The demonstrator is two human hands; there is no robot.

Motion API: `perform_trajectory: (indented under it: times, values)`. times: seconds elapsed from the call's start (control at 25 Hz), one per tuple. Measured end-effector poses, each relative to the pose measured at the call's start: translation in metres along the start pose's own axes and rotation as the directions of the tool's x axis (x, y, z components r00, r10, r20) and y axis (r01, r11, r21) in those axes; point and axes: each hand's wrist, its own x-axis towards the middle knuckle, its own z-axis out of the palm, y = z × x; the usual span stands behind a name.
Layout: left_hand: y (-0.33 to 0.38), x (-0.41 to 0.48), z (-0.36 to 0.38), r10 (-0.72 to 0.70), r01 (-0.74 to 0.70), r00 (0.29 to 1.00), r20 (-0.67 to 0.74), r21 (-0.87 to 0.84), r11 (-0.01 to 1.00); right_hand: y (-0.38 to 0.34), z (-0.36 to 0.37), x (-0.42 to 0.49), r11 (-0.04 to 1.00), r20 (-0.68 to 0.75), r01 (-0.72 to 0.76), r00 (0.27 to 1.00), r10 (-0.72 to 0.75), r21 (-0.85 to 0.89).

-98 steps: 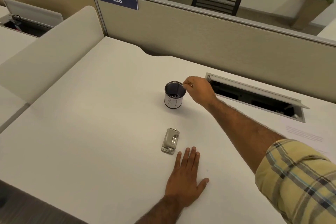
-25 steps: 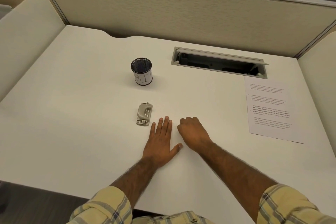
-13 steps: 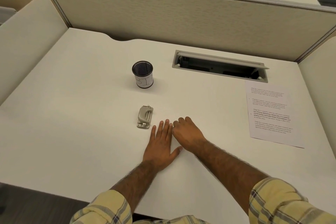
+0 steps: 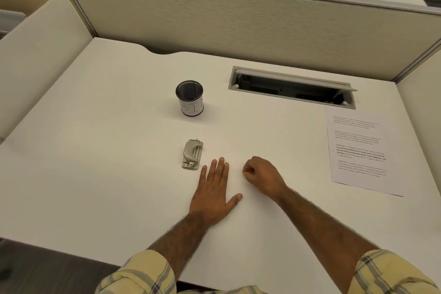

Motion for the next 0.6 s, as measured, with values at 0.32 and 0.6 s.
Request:
perform_trajectory:
  times: [0.32,0.6]
  values:
    - [0.000,0.000,0.001,0.002,-0.003,1.000,-0.007,-0.006,1.000,-0.015,0.016,-0.015,0.945,-0.095,-0.021,0.995,-0.011,-0.326]
    - [-0.001,0.000,0.002,0.003,-0.003,1.000,0.003,0.003,1.000,-0.018,0.028,-0.016,0.966,-0.103,-0.004,0.994,-0.023,-0.259]
